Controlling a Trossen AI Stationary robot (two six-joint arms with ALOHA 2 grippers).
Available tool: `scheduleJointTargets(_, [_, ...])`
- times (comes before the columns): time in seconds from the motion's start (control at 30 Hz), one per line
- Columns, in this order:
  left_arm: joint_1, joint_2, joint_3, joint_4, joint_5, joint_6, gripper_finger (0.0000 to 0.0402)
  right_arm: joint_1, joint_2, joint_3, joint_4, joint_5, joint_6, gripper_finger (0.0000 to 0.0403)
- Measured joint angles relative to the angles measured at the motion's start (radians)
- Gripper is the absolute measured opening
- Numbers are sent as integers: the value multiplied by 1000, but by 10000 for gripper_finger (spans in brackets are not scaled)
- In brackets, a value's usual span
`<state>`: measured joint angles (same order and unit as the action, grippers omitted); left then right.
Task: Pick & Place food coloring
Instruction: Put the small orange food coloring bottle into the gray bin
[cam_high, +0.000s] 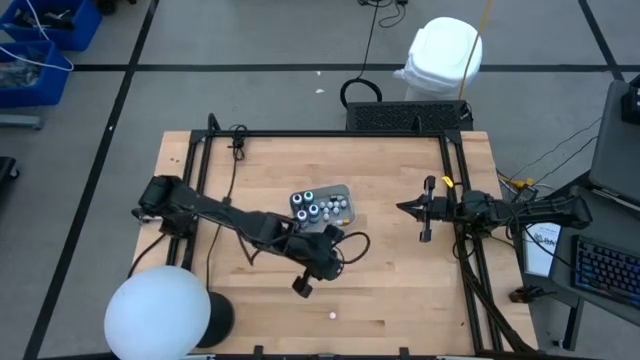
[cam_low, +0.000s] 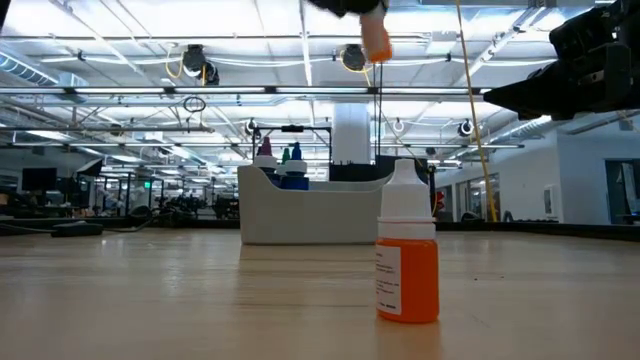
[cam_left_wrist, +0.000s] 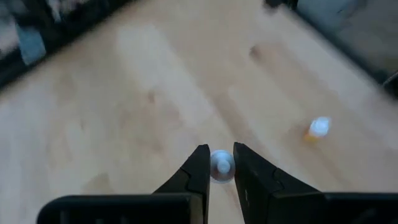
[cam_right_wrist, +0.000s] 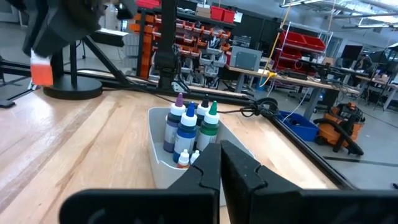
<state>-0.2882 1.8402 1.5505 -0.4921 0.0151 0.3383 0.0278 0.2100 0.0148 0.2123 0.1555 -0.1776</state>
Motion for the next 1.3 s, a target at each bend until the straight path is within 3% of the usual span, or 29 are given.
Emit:
scheduleJointTargets(0.2, [54,19,-3,-20,-181,-30,53,0,0,0,8,0,-13,0])
scheduleJointTargets(0.33, [149,63,-1,-19,-210,-111,53,0,0,0,24,0,-15,0])
scheduleJointTargets(0.5, [215,126,-3,-19,-273,-92,53,0,2,0,24,-1,-15,0])
scheduleJointTargets(1.3, [284,231,-2,26,-141,-88,53,0,16,0,24,-2,-19,0])
